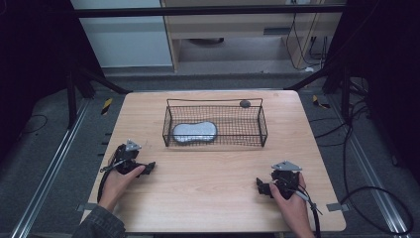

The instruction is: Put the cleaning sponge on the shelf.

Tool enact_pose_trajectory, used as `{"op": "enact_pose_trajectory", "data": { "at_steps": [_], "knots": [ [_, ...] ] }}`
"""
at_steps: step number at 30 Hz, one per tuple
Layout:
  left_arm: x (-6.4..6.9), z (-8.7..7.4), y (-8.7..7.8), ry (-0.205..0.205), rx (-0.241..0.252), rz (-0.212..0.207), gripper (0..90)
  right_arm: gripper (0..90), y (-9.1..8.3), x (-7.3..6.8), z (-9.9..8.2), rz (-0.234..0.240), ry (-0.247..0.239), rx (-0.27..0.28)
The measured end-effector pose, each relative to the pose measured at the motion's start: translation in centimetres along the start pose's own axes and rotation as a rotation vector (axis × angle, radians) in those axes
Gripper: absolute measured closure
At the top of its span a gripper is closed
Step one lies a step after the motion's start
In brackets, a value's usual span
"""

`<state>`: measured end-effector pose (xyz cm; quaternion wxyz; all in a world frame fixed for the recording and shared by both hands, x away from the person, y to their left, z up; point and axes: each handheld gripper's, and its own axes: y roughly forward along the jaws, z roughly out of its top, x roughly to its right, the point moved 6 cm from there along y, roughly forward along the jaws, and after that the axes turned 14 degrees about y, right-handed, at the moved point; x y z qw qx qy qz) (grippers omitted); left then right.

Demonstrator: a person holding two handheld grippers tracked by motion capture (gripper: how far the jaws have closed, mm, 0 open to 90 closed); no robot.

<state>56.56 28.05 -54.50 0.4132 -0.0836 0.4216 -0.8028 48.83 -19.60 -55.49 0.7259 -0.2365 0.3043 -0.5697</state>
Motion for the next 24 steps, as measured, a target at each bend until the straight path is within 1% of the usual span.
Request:
{"op": "enact_pose_trajectory", "data": {
  "at_steps": [4, 7, 9, 13, 24],
  "knots": [
    [-0.13, -0.06, 0.06, -0.006, 0.004, 0.001, 1.9, 0.4, 0.0, 0.0, 0.0, 0.0, 0.0, 0.0],
    [-0.19, -0.15, 0.19, -0.016, 0.018, -0.002, 0.9, 0.4, 0.0, 0.0, 0.0, 0.0, 0.0, 0.0],
    [-0.19, -0.26, 0.31, -0.03, 0.037, -0.004, 0.4, 0.4, 0.0, 0.0, 0.0, 0.0, 0.0, 0.0],
    [-0.22, -0.42, 0.36, -0.028, 0.068, -0.001, 0.0, 0.4, 0.0, 0.0, 0.0, 0.0, 0.0, 0.0],
    [-0.22, -0.42, 0.36, -0.031, 0.067, 0.0, 0.0, 0.3, 0.02, -0.06, 0.04, 0.005, 0.003, -0.002]
  ]
}}
